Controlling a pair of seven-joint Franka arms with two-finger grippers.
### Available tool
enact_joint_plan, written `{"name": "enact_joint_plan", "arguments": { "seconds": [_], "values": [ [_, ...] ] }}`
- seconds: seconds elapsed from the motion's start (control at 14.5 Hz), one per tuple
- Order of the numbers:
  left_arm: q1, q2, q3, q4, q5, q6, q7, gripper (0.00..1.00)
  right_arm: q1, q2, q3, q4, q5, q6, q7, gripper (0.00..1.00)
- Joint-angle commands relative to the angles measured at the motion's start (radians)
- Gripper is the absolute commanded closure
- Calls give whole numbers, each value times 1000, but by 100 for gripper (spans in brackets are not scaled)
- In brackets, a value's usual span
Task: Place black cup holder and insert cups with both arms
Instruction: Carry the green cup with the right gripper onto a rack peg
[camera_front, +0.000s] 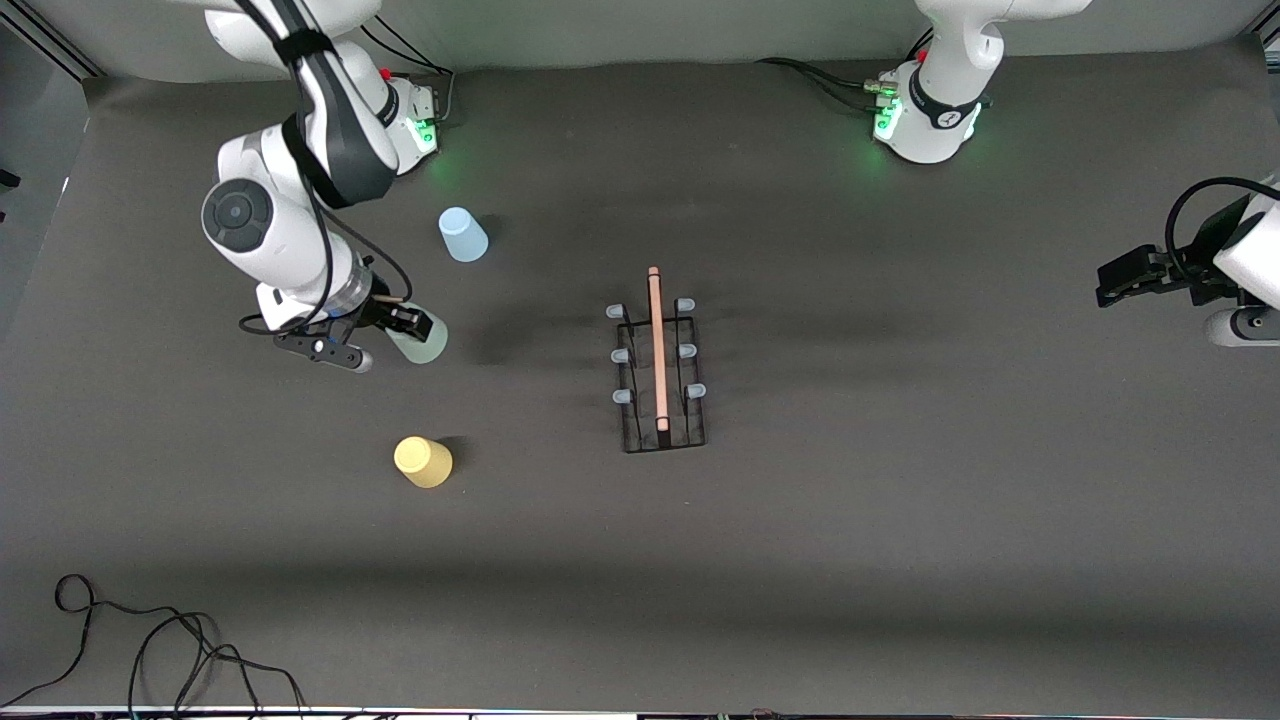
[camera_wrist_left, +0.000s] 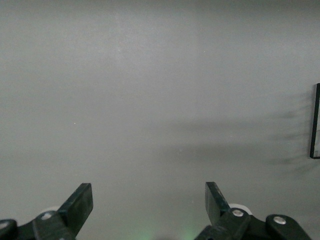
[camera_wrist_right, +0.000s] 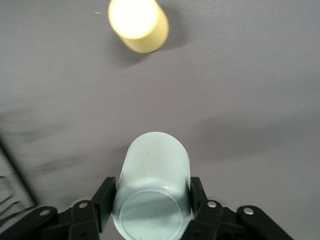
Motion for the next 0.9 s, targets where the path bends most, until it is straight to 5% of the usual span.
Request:
{"name": "enact_joint_plan", "arguments": {
  "seconds": [0.0, 0.21, 0.83],
  "values": [
    [-14, -20, 8, -17, 13, 9, 4, 0, 92, 42, 1, 125, 39, -63, 153, 95],
    [-16, -24, 6, -20, 12, 29, 4, 0, 155, 51, 3, 168, 127, -64, 222, 95],
    [-2, -19, 12, -23, -11, 49, 18, 0, 364, 264, 3, 387, 127, -55, 517, 95]
  ]
}}
